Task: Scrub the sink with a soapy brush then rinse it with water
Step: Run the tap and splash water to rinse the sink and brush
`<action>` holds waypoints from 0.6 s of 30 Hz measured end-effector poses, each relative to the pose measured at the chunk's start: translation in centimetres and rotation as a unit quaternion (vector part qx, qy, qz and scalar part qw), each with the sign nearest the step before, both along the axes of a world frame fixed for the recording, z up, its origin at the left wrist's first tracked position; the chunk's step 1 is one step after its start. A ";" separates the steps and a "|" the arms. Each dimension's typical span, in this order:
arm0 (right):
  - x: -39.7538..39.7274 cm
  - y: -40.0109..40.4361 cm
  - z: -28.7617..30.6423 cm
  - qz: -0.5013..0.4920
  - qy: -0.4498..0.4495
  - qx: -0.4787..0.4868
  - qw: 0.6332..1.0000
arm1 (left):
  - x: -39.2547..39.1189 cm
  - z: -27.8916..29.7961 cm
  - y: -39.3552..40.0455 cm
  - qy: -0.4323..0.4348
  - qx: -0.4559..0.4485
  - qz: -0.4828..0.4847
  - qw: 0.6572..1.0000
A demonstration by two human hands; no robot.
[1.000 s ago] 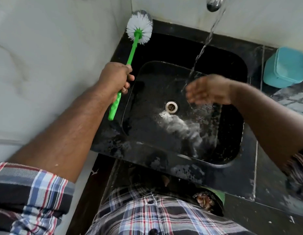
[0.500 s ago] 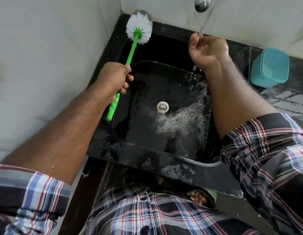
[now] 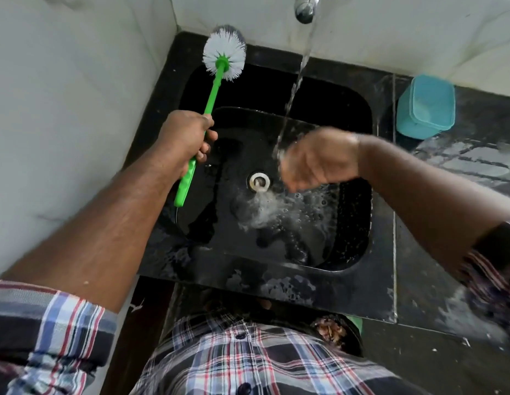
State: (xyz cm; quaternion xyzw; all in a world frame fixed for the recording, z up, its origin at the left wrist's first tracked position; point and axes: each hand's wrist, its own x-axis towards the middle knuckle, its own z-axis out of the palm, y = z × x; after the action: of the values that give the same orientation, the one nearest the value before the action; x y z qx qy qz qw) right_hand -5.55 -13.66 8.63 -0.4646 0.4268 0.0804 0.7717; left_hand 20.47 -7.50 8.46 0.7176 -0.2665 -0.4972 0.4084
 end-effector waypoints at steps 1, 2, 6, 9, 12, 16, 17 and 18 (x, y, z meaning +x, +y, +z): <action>-1.5 1.3 -0.6 0.090 0.082 -0.004 0.993 | -0.2 0.0 -0.1 0.001 0.000 -0.003 1.000; -3.0 2.4 -1.1 0.172 0.154 -0.006 0.973 | -0.4 0.0 -0.1 0.002 0.000 -0.005 1.000; -7.2 2.2 -2.0 0.242 0.341 -0.138 0.898 | -1.0 0.0 -0.1 0.004 0.005 -0.009 1.000; -7.7 -1.3 -1.3 0.082 0.303 -0.228 0.922 | -1.3 -0.2 -0.2 0.004 0.007 -0.011 1.000; -6.0 -3.5 0.3 -0.103 0.204 -0.268 0.936 | -1.5 -0.3 -0.3 -0.002 0.006 -0.015 1.000; -1.6 -5.5 0.9 -0.324 0.016 -0.204 0.924 | -1.6 -0.3 -0.4 -0.001 0.006 -0.017 1.000; -0.5 -6.1 0.6 -0.365 -0.018 -0.169 0.915 | -1.6 -0.3 -0.4 -0.002 0.006 -0.017 1.000; 0.6 -6.5 0.3 -0.401 -0.052 -0.128 0.905 | -1.6 -0.3 -0.4 -0.002 0.007 -0.017 1.000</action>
State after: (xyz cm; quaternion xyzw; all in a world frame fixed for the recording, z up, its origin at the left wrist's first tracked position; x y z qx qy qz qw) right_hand -4.91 -20.11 8.88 -0.3526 0.5429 -0.3157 0.6937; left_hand 18.91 -7.90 8.15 0.7168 -0.2760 -0.5045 0.3943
